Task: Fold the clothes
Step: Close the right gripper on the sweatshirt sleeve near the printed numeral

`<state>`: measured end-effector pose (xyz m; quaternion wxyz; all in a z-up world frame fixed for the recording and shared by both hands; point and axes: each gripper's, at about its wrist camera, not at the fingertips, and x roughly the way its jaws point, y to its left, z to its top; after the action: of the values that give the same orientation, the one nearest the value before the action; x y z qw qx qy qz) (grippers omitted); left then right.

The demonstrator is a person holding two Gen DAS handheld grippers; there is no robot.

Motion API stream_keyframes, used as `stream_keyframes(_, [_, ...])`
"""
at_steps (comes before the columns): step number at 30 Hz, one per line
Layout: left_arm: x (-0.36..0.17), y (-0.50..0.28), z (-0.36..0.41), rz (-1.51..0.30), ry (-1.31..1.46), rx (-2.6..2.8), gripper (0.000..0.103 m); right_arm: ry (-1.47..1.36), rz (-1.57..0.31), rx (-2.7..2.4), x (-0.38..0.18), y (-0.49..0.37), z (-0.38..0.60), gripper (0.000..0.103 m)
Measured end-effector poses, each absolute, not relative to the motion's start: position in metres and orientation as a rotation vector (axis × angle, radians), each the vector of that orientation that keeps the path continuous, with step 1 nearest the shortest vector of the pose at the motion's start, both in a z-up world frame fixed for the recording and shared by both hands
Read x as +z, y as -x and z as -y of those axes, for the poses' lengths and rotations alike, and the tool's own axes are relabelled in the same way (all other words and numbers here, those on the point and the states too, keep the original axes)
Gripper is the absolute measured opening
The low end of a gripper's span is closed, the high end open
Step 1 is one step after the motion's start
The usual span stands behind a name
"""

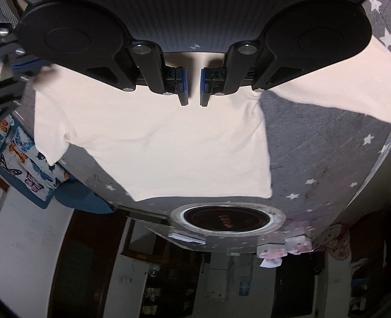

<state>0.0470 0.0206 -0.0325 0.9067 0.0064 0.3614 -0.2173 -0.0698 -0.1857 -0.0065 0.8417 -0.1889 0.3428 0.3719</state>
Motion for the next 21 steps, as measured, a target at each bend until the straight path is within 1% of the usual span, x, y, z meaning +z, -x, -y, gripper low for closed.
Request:
stream_keyframes(7, [-0.031,-0.048,-0.019,-0.747,-0.022,-0.442,0.014,0.425,-0.763,0.818,-0.02,0.078,0.185,0.001])
stream_keyframes(13, [-0.02,-0.043,-0.004,-0.721,-0.039,-0.493,0.014,0.307,-0.729,0.782,0.003,0.077,0.205,0.004])
stream_keyframes(16, [-0.018,-0.04,0.011,-0.716,-0.05,-0.534,0.014,0.251,-0.752,0.714,0.0,0.067,0.218,0.008])
stream_keyframes(19, [-0.019,-0.035,0.024,-0.721,-0.062,-0.573,0.014,0.247,-0.813,0.703,-0.015,0.064,0.222,0.009])
stream_keyframes(21, [-0.019,-0.031,0.033,-0.723,-0.069,-0.598,0.014,0.246,-0.812,0.704,-0.016,0.068,0.225,0.009])
